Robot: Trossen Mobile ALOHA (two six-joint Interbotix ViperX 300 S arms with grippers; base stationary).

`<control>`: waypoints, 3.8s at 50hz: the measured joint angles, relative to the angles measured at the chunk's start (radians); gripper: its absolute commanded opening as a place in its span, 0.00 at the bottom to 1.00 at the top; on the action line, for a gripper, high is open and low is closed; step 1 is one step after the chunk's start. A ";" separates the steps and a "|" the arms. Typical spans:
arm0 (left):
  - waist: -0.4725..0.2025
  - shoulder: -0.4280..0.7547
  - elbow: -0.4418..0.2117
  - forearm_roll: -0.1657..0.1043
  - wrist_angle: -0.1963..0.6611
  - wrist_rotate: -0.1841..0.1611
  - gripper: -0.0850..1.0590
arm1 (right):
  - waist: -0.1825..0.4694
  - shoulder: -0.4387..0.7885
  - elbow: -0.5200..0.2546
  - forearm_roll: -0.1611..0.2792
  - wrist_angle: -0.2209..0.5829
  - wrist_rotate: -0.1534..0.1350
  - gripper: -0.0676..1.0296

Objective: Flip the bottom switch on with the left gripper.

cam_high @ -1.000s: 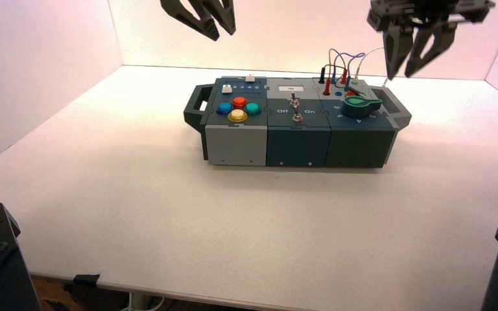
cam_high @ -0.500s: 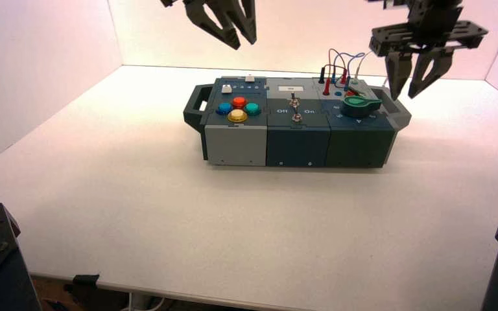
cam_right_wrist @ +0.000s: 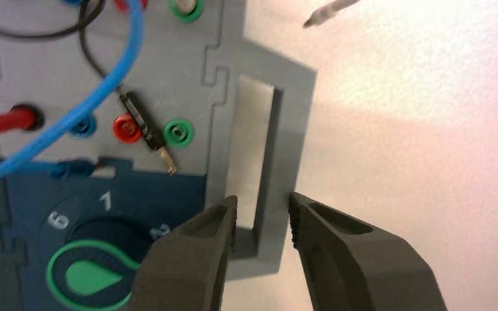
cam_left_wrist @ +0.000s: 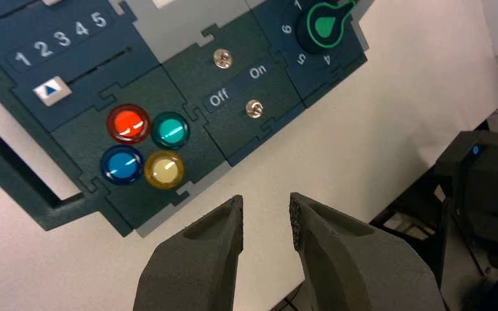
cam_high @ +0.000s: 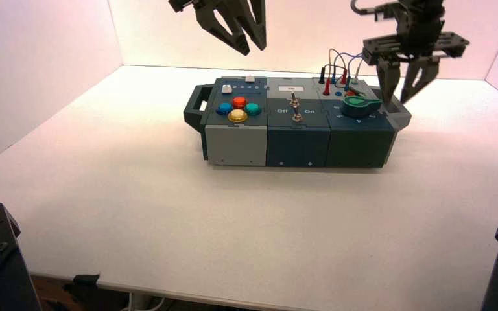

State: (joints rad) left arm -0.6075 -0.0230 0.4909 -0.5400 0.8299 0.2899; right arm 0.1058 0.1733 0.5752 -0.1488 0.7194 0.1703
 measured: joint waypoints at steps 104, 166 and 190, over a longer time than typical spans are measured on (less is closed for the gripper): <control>-0.071 0.474 -0.336 -0.006 0.069 -0.044 0.05 | -0.009 0.041 0.002 0.011 0.012 -0.040 0.04; -0.067 0.434 -0.282 -0.003 0.077 -0.049 0.05 | -0.011 0.052 -0.006 0.012 0.018 -0.043 0.04; -0.067 0.463 -0.301 -0.003 0.087 -0.049 0.05 | -0.011 0.051 -0.006 0.011 0.017 -0.043 0.04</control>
State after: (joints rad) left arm -0.6750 0.4403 0.1902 -0.5430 0.9173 0.2408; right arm 0.0951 0.2240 0.5691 -0.1381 0.7363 0.1273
